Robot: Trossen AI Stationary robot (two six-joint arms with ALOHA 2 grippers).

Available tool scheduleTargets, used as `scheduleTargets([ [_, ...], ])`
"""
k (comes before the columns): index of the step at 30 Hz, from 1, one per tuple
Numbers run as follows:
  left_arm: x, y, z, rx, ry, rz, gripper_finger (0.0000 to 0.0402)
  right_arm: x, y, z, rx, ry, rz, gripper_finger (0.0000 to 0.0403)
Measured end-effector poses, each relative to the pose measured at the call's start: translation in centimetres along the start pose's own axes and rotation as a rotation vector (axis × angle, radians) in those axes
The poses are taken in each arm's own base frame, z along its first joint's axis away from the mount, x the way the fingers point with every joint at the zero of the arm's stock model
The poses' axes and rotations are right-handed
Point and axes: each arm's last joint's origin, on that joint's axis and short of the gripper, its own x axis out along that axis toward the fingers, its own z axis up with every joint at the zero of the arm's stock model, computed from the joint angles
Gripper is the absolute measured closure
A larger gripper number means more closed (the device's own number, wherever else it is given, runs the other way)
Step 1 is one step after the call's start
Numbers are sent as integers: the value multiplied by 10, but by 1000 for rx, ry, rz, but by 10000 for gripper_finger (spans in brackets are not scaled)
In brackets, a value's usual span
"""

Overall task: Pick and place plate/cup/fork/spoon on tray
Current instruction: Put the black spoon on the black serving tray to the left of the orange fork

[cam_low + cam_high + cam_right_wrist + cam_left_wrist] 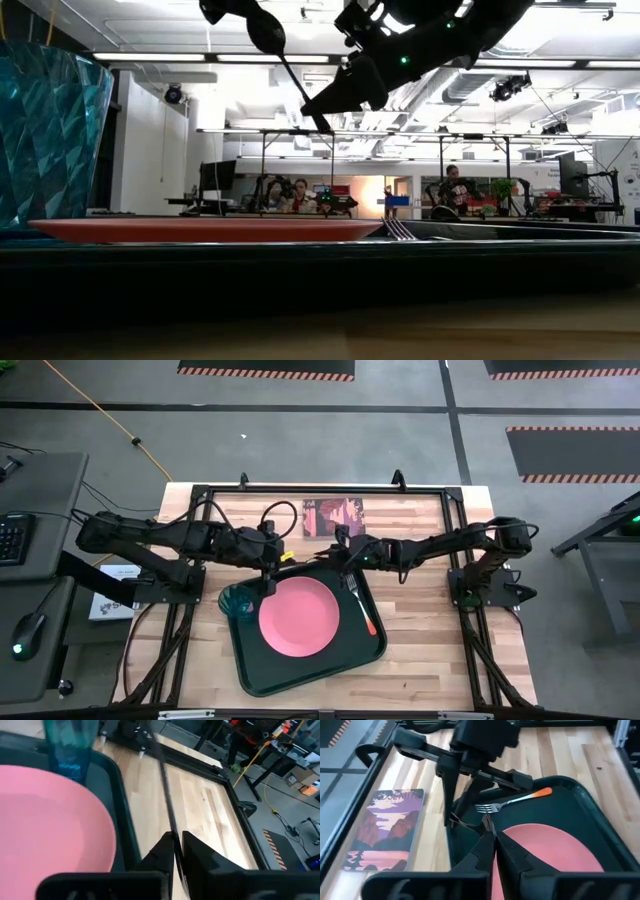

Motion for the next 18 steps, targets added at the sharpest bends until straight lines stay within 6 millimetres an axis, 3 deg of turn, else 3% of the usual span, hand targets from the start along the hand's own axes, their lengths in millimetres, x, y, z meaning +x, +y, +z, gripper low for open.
scheduleTargets([
  [7, -2, 11, -1, -23, 4, 125, 330, -6, -7, -4, 18, 73, -6, 398],
  [13, -24, 20, 2, -34, 9, 144, 260, -24, -14, -7, 63, 222, -81, 401],
  [18, -36, 22, -6, -111, -34, 168, 237, -39, 0, -18, 121, 436, -201, 402],
])
